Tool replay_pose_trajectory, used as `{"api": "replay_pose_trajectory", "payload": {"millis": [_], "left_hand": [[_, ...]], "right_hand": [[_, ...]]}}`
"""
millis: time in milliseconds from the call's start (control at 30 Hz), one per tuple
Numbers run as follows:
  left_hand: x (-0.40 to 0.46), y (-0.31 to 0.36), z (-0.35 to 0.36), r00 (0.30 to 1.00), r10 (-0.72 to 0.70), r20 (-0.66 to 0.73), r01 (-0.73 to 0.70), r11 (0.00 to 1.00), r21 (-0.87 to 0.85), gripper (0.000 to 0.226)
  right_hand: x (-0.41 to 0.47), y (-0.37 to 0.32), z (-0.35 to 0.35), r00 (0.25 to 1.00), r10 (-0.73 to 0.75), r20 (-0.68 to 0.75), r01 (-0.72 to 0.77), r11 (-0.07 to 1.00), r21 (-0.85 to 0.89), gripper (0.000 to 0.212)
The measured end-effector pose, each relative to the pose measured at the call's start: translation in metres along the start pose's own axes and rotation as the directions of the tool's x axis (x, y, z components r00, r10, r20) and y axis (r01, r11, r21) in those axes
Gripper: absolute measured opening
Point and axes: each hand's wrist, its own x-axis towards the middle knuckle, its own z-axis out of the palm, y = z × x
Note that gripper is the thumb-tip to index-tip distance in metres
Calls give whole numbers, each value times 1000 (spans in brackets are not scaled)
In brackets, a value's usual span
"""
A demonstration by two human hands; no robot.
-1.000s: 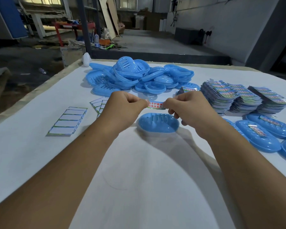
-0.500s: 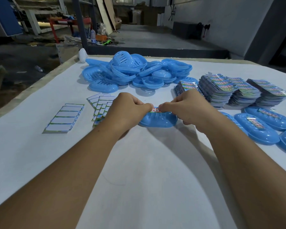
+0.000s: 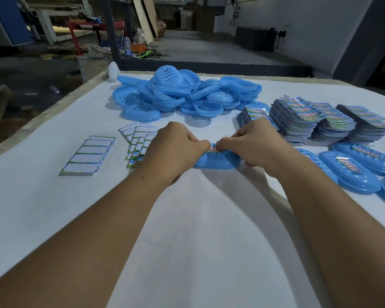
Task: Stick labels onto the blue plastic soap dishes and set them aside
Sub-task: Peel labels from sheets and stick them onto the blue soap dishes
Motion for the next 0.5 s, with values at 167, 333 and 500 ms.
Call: {"api": "replay_pose_trajectory", "payload": {"millis": [167, 333, 500], "left_hand": [[0, 2, 1, 999, 26, -31, -25, 999, 47, 30], [0, 4, 1, 999, 27, -43, -23, 996, 81, 28], [-1, 5, 3, 996, 53, -65, -42, 987, 157, 26]], "right_hand": [[-1, -3, 0, 1000, -9, -8, 9, 999, -39, 31], [-2, -4, 1, 999, -27, -18, 26, 997, -66, 29], [-5, -5, 3, 998, -55, -44, 51, 993, -103, 31]]}}
